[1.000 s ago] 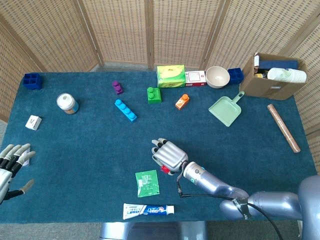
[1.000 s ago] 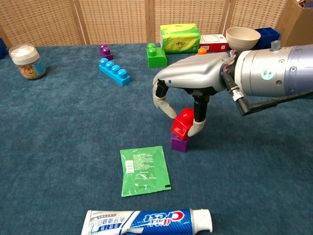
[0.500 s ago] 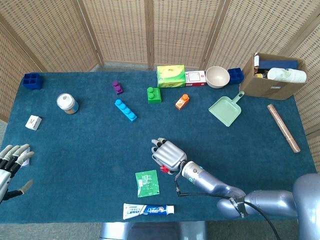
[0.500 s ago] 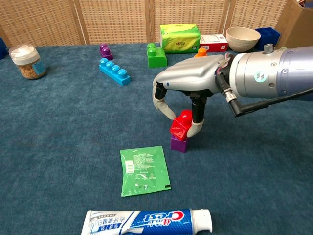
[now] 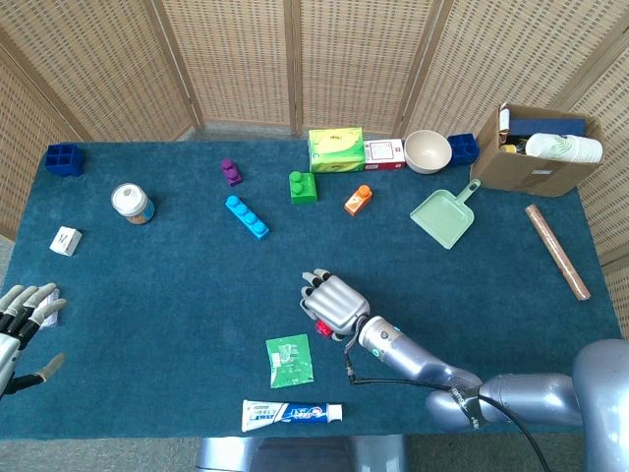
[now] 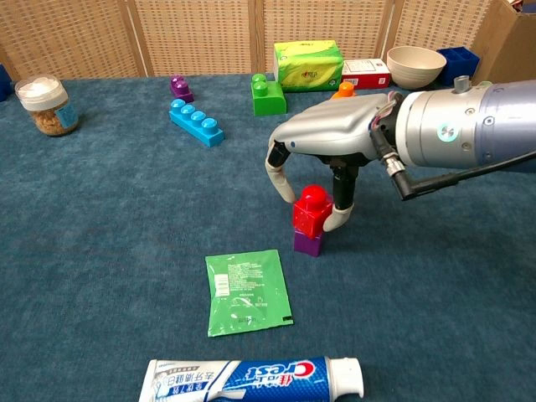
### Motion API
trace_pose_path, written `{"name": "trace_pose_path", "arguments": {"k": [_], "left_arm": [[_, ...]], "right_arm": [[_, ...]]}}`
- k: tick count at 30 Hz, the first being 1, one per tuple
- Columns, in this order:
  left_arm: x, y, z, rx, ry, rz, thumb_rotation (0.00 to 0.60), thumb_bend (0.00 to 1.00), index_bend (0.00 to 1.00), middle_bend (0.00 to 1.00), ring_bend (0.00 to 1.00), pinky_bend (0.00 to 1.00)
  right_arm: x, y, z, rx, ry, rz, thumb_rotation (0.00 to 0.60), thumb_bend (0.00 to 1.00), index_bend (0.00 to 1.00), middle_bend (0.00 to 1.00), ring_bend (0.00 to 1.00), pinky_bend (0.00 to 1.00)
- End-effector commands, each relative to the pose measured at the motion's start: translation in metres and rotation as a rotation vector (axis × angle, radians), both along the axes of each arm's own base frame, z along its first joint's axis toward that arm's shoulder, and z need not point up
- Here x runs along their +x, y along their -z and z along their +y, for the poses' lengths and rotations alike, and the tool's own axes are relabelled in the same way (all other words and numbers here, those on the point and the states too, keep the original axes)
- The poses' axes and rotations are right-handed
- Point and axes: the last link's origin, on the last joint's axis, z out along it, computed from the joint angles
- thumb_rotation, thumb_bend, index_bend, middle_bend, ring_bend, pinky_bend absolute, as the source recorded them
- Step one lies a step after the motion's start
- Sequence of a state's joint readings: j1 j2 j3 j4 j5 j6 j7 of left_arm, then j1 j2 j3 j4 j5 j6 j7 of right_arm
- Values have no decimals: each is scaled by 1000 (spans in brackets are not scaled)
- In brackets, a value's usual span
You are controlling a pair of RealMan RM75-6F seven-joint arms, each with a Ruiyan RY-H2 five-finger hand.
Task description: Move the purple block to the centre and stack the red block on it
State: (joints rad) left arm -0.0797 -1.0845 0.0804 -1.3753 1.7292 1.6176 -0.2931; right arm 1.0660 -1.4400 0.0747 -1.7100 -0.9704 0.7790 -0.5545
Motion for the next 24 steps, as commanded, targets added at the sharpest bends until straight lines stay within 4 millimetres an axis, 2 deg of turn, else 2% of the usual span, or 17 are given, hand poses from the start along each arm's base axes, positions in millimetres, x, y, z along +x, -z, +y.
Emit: {"name": "trace_pose_path", "arguments": {"k": [1, 8, 12, 16, 18, 22, 24], "left_arm": [[0, 0, 0, 1, 1, 1, 600, 342, 159, 18, 0, 0], [4, -3, 3, 9, 17, -1, 600, 341, 159, 18, 0, 0], [7, -4, 3, 16, 26, 2, 600, 342, 159, 19, 0, 0], [10, -4, 0, 24, 28, -4, 600, 342, 158, 20, 0, 0], [10, -5, -1, 23, 27, -6, 600, 342, 155, 20, 0, 0], [12, -5, -5, 14, 4, 5, 600, 343, 146, 36, 0, 0], [12, -5, -7, 10, -9, 9, 600, 343, 146, 44, 0, 0]], "right_arm": [[-1, -2, 0, -4, 3, 0, 600, 28, 402, 273, 92, 158], [-5, -15, 0, -30, 22, -19, 600, 32, 330, 255, 80, 158], [-12, -30, -2, -59, 59, -51, 600, 35, 309, 246, 72, 158], [-31, -61, -10, -127, 146, -117, 600, 38, 308, 244, 70, 158], [-37, -70, -12, -146, 164, -133, 600, 43, 308, 244, 71, 158], [-64, -100, -15, -231, 247, -203, 600, 58, 316, 247, 70, 158], [-72, -108, -15, -256, 265, -224, 600, 62, 327, 250, 69, 158]]}}
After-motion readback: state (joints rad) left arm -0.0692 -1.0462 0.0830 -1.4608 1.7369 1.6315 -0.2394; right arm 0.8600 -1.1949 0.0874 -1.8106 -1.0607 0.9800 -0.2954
